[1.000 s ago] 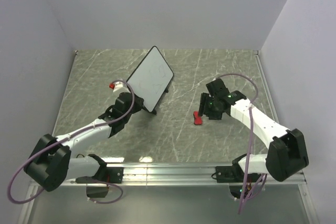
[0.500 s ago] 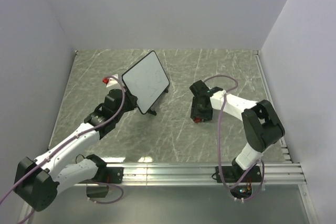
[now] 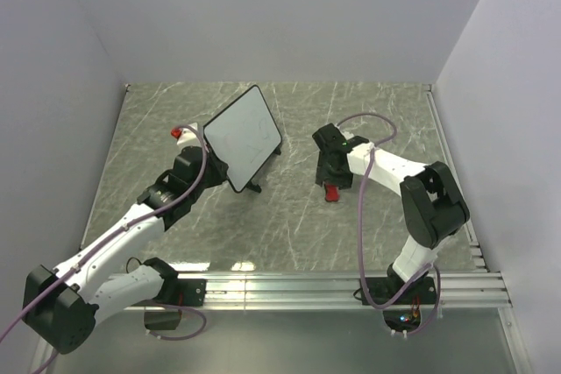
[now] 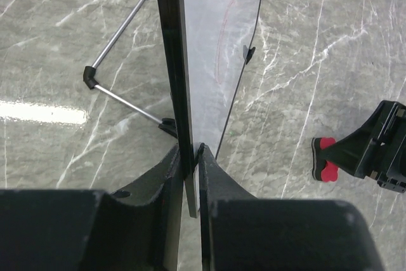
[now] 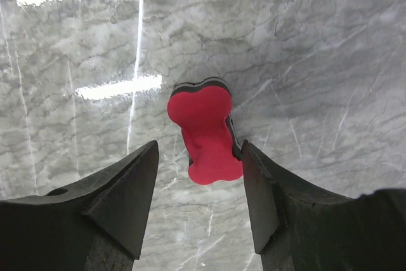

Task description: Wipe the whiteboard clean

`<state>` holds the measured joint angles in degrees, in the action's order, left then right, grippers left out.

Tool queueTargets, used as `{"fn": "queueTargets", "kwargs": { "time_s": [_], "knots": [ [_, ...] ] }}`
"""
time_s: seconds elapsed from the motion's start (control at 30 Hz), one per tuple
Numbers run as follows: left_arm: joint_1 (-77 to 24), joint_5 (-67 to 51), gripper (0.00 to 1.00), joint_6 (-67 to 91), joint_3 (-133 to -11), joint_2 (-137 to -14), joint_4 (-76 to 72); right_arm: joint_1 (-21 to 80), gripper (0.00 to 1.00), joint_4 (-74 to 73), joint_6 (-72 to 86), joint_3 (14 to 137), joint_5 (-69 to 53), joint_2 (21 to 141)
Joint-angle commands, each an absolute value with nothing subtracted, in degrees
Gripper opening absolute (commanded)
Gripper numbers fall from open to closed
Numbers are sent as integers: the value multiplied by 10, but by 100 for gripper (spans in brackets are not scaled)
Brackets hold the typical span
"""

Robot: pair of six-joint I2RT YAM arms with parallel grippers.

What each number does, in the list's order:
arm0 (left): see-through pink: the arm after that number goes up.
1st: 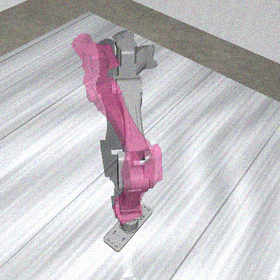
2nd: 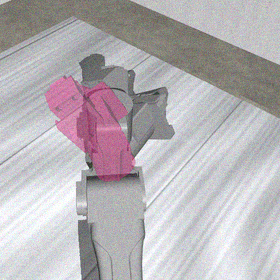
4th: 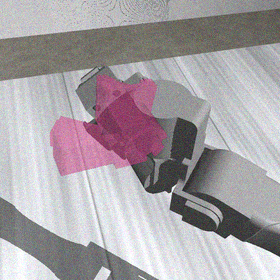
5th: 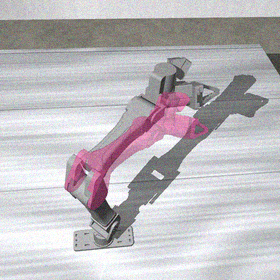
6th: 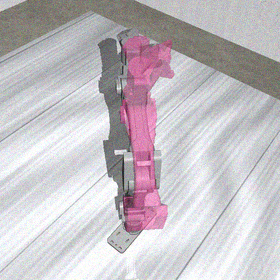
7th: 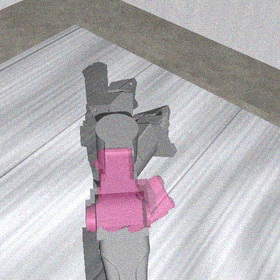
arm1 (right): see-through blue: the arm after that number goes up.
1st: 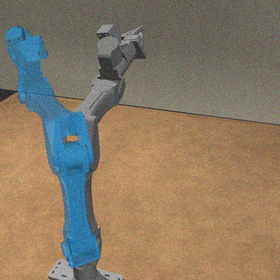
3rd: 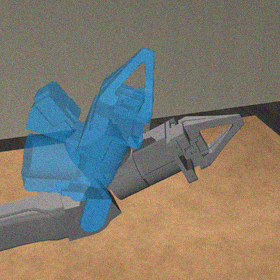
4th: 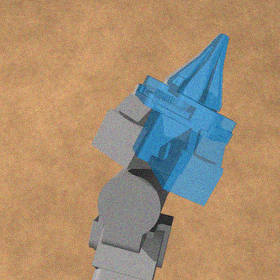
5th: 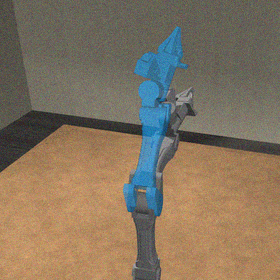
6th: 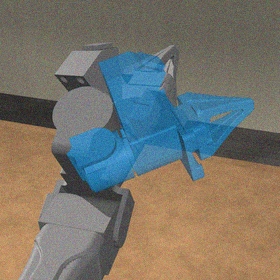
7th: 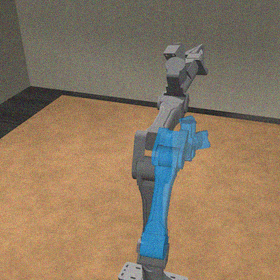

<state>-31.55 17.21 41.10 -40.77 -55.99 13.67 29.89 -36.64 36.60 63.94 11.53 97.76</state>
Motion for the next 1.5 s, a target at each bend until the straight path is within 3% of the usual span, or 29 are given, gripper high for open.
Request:
{"fn": "queueTargets", "kwargs": {
  "time_s": [0.0,0.33,0.4,0.43,0.5,0.63,0.97,1.13,1.33,1.47],
  "knots": [
    [-311,176,0,387,-437,-560,158,301,62,-372,371,664,145,982],
    [-311,179,0,372,-489,-593,188,306,50,-313,392,629,102,1029],
    [-311,179,0,367,-500,-599,193,308,30,-305,392,621,99,1035],
    [-311,179,0,366,-504,-602,197,308,11,-307,389,621,98,1040],
    [-311,176,0,362,-510,-604,198,308,0,-311,384,624,103,1042],
    [-310,153,0,334,-502,-578,155,308,0,-335,369,638,116,1016],
    [-270,47,0,278,-713,-635,181,296,0,-426,343,760,165,864],
    [-251,-39,1,301,-762,-657,180,282,0,-461,327,830,149,820],
    [-250,-110,0,373,-702,-608,170,280,0,-479,322,863,131,768],
    [-250,-132,1,431,-592,-549,149,280,0,-462,326,839,78,738]
  ]
}}
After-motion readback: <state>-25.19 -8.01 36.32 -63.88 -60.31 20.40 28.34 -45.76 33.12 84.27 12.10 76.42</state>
